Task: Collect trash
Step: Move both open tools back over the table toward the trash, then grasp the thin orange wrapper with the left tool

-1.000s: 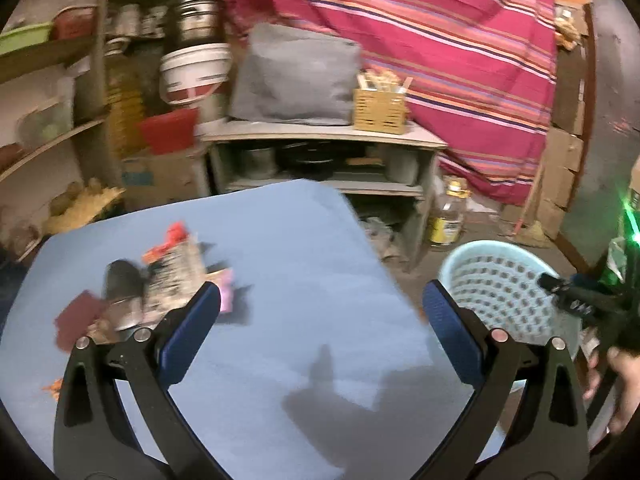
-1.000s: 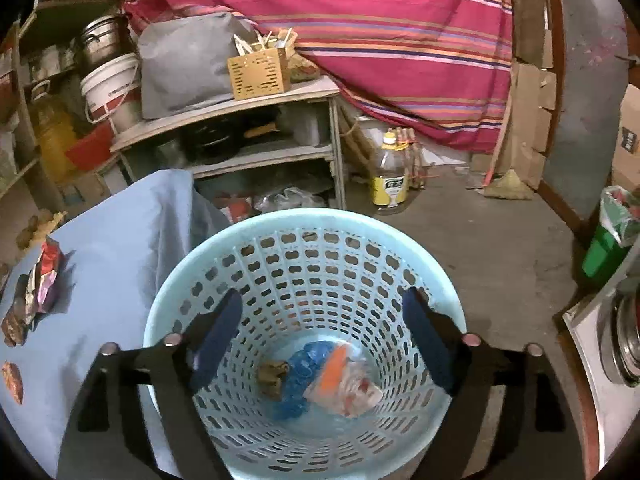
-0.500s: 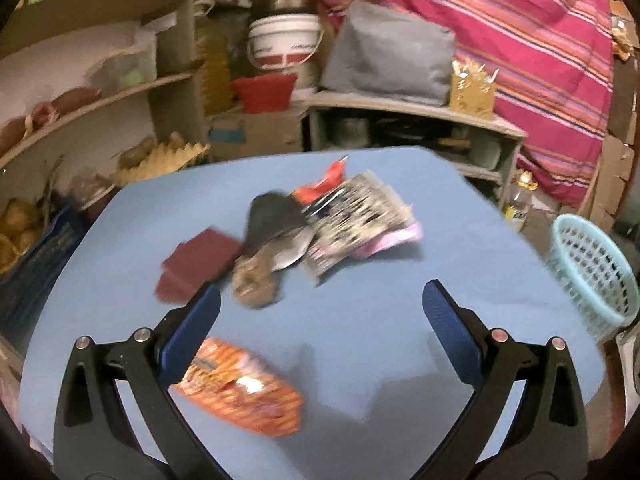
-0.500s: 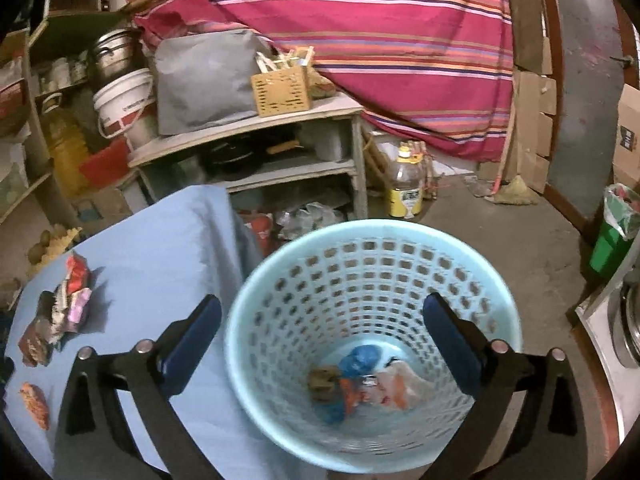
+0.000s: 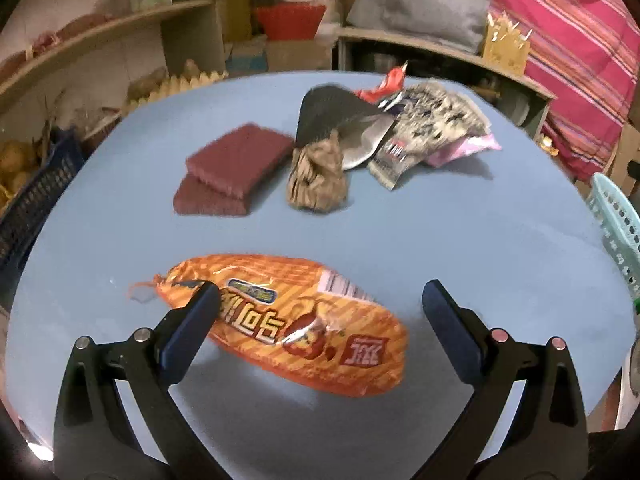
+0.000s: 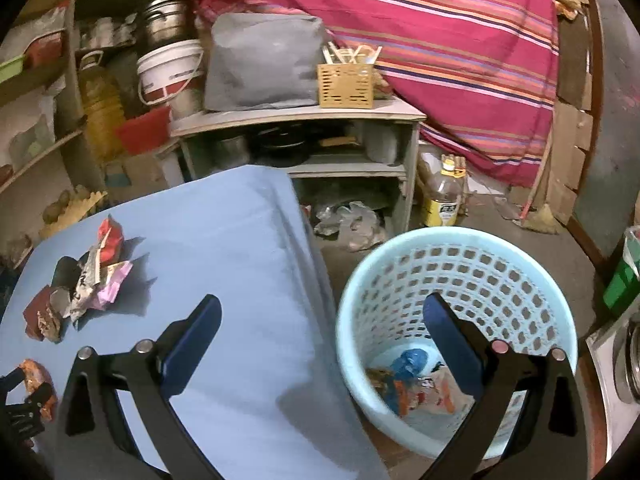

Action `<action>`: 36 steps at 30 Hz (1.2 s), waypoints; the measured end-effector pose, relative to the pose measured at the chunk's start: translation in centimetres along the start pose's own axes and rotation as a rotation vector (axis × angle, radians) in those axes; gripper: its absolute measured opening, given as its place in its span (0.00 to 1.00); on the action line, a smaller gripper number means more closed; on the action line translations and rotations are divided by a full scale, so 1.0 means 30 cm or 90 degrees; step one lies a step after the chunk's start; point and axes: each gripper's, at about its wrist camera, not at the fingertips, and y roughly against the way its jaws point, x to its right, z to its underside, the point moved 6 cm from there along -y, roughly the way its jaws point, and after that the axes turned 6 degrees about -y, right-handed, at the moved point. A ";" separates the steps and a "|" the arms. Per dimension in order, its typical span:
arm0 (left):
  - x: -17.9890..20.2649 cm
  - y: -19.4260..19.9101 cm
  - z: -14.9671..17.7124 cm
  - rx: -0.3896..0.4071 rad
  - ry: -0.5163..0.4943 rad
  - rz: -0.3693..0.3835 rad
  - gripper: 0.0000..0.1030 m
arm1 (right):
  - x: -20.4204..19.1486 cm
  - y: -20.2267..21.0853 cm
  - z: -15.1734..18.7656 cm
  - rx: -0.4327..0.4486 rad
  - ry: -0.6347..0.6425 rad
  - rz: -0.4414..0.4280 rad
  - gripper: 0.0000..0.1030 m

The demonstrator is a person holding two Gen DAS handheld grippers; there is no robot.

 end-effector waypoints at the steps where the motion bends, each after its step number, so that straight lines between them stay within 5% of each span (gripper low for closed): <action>1: -0.002 -0.008 0.004 -0.008 0.001 -0.001 0.95 | -0.009 -0.002 0.000 -0.002 0.001 -0.003 0.96; 9: 0.011 -0.025 0.013 -0.029 -0.013 -0.021 0.86 | -0.086 -0.022 0.011 -0.013 0.017 -0.020 0.96; 15: 0.031 -0.014 0.009 -0.016 -0.027 0.007 0.58 | -0.126 -0.032 0.017 -0.016 0.027 -0.026 0.96; 20: -0.006 -0.010 0.003 -0.015 -0.016 0.009 0.19 | -0.168 -0.041 0.026 -0.023 0.036 -0.034 0.96; 22: -0.037 -0.015 -0.004 -0.017 -0.002 0.017 0.11 | -0.185 -0.042 0.030 -0.023 0.041 -0.038 0.96; 36: -0.230 0.015 -0.055 0.003 0.066 0.023 0.05 | -0.264 -0.049 0.032 -0.025 0.052 -0.059 0.96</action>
